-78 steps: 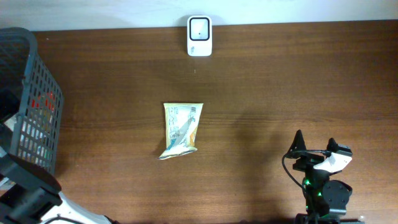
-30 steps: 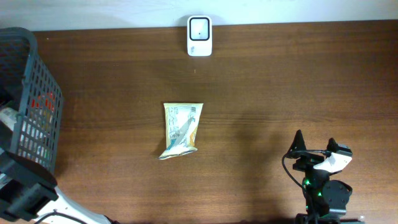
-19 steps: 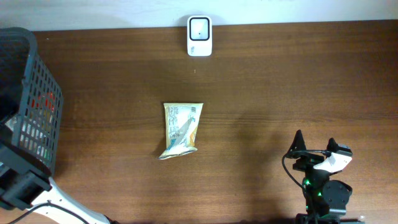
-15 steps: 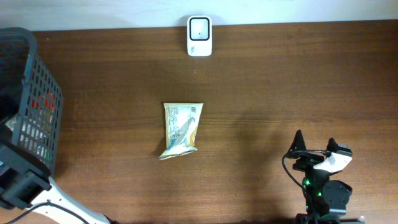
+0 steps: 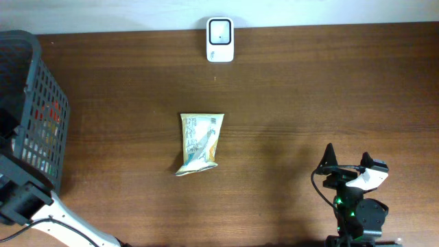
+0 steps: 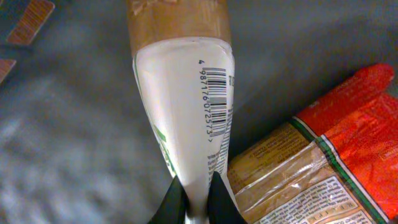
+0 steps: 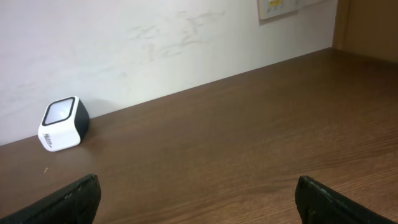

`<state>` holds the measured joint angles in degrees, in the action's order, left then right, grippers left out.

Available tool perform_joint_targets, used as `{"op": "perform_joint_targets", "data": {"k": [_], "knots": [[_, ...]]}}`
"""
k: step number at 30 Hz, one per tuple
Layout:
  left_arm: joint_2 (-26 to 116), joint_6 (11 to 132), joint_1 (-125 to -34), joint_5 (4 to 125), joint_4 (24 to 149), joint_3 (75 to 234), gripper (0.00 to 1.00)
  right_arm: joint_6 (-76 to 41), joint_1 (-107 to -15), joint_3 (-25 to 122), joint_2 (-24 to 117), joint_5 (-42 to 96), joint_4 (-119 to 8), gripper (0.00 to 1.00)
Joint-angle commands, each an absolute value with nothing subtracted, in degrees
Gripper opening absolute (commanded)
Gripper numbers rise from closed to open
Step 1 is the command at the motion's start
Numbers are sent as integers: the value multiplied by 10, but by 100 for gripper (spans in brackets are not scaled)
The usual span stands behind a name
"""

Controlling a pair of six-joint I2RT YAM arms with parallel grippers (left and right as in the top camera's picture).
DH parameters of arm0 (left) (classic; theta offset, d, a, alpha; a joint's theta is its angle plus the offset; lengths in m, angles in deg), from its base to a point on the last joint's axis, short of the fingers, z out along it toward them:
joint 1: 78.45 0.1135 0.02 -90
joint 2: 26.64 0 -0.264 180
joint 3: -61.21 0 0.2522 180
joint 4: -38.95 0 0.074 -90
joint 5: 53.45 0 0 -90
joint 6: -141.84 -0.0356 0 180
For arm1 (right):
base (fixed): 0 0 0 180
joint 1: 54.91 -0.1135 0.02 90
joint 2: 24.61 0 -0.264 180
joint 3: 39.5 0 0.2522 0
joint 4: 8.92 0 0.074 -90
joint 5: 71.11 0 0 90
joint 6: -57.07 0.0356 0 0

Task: Scan the item barcode
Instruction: 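Lift the white tube out and place it beside the snack bag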

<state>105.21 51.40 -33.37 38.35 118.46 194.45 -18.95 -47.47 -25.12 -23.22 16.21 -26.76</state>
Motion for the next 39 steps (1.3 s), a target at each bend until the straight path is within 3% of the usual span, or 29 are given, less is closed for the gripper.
{"op": "perform_joint_targets", "data": {"k": [1, 8, 12, 20, 25, 30, 39], "knots": [[1024, 509, -331, 434, 1222, 1995, 0, -186, -478, -254, -235, 159, -272, 99], [887, 512, -358, 484, 1287, 2171, 0, -186, -478, -254, -235, 159, -272, 99], [795, 511, -411, 484, 1317, 2197, 0, -186, -478, -254, -235, 159, -272, 99], [748, 489, -663, 481, 1447, 2118, 0, -186, -478, -254, -235, 159, -272, 99], [748, 487, -760, 481, 1377, 1911, 0, -186, -478, -254, -235, 159, -272, 99], [748, 490, -843, 484, 1227, 1661, 0, -186, -478, -254, -235, 159, -272, 99], [748, 503, -885, 481, 959, 1421, 0, -186, -478, -254, -235, 159, -272, 99]]}}
